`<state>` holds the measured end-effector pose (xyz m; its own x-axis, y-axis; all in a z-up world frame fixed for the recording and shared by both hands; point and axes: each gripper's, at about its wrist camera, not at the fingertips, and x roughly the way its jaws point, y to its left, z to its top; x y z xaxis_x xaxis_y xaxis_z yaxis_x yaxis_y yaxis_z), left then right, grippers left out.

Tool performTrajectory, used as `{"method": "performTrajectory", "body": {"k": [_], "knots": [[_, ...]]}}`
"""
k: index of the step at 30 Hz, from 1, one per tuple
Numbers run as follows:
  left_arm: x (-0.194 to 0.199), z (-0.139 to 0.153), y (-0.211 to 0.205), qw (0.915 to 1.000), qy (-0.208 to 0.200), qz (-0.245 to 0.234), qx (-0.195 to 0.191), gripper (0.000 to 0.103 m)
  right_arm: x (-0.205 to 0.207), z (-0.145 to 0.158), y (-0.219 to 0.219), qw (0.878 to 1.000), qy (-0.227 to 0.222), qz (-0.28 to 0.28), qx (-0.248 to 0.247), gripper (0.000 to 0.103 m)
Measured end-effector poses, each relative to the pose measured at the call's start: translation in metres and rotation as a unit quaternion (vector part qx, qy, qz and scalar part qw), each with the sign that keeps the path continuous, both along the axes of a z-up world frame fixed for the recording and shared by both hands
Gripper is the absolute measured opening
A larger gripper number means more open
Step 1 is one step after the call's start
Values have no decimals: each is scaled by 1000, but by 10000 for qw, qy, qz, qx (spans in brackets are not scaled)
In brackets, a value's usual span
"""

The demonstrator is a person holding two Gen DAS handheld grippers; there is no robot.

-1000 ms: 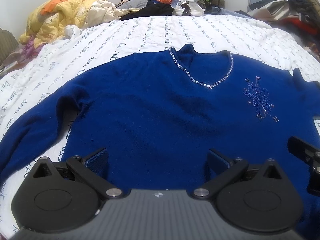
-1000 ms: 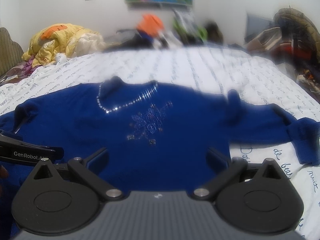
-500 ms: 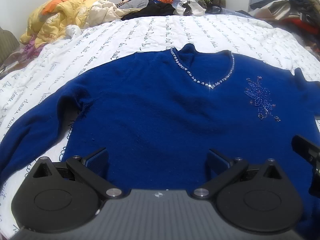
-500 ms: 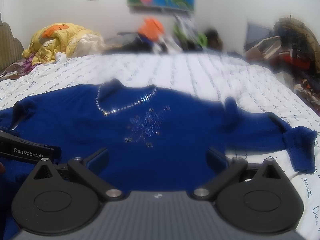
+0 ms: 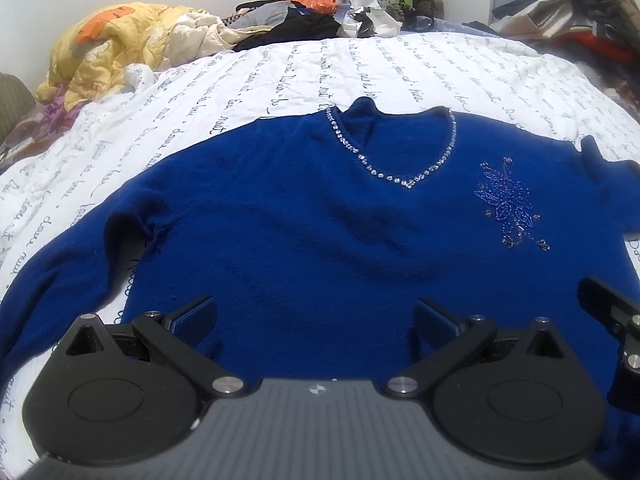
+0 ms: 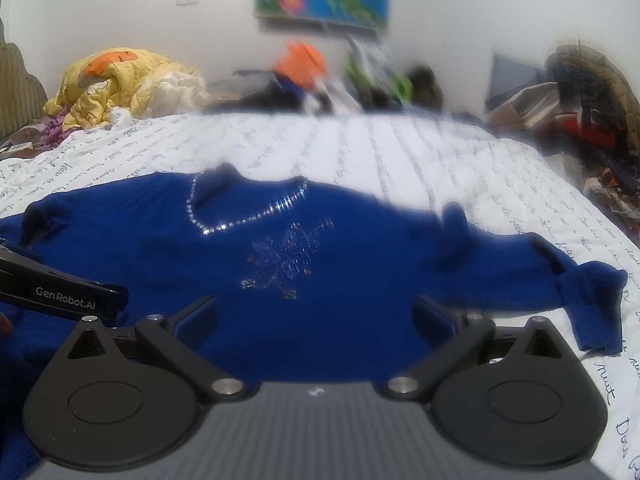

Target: Fold small clothes

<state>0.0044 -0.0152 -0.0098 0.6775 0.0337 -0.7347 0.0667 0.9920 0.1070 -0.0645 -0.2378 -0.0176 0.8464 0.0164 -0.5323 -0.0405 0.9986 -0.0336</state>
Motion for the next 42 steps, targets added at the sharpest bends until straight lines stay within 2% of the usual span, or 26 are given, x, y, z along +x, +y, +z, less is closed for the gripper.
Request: {"method": "performTrajectory", "body": {"k": [32,37,42], "knots": [[2,1,-20,9998,-15,-155,106,103,-5,1,-12,9998,-97,-99,-125,103],[0,2,-22,9997,-66,-232,102,103,-8,1,-32,9994,-172,-271,-159,103],[1,0,-21,9997,-7,-239,68,103,-2,-3,-88,9930,-181,-1024,-564,103]]}}
